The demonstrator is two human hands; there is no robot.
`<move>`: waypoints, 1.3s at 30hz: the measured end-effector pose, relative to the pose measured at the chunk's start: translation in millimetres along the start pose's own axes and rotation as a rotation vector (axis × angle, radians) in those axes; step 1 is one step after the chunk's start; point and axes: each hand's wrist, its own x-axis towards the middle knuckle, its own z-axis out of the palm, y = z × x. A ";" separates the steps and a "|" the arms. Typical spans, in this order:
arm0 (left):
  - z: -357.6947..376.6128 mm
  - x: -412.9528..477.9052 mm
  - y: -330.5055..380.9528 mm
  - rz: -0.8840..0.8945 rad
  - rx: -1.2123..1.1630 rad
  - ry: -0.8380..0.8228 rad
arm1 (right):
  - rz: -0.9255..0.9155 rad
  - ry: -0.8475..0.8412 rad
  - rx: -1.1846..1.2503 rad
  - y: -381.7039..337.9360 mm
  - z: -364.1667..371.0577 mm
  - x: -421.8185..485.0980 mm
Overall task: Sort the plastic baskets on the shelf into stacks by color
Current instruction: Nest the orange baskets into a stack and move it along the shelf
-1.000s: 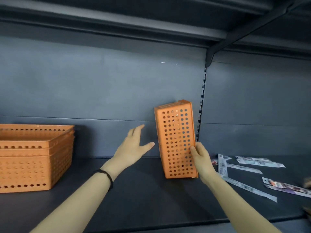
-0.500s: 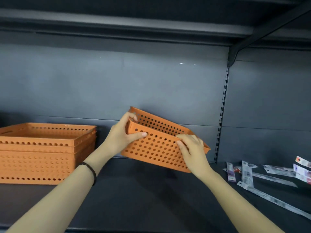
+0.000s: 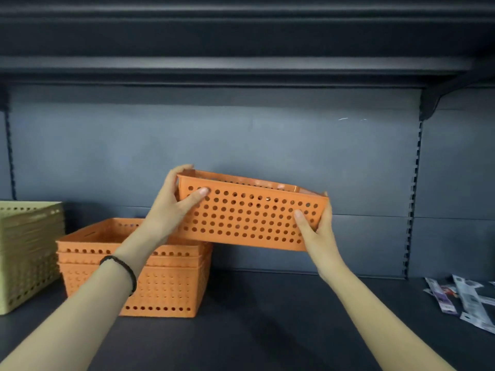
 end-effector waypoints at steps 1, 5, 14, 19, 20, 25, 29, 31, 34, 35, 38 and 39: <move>-15.8 1.7 -2.4 -0.012 -0.004 0.018 | -0.015 -0.002 0.027 -3.1 15.7 0.3; -77.0 5.3 -10.4 -0.100 -0.023 0.080 | -0.102 -0.051 0.060 -20.9 75.3 0.4; -188.3 1.5 -52.5 -0.132 0.089 0.048 | -0.104 -0.079 0.060 -15.9 180.9 -19.9; -217.6 4.1 -63.8 -0.122 0.118 0.039 | -0.123 -0.070 0.052 -12.8 210.2 -23.5; -222.8 4.7 -64.9 -0.122 0.124 0.038 | -0.121 -0.069 0.043 -13.6 214.2 -23.6; -234.6 10.1 -70.8 -0.150 0.107 0.050 | -0.084 -0.053 0.012 -16.3 223.4 -20.8; -218.4 10.4 -77.5 -0.205 0.107 0.014 | -0.028 -0.053 -0.021 -9.7 215.1 -16.4; -213.8 9.1 -80.8 -0.210 0.118 0.008 | 0.008 -0.060 -0.038 -4.8 211.5 -20.6; -215.0 5.2 -82.8 -0.216 0.168 0.017 | 0.019 -0.048 -0.064 1.7 210.1 -30.2; -217.3 3.1 -86.0 -0.229 0.173 0.028 | 0.017 -0.045 -0.073 4.0 210.1 -32.6; -223.2 -9.3 -94.1 -0.269 0.131 0.017 | 0.026 -0.040 -0.086 10.4 211.4 -40.5; -224.1 -13.9 -97.6 -0.284 0.086 0.006 | 0.039 -0.035 -0.053 11.6 212.5 -43.4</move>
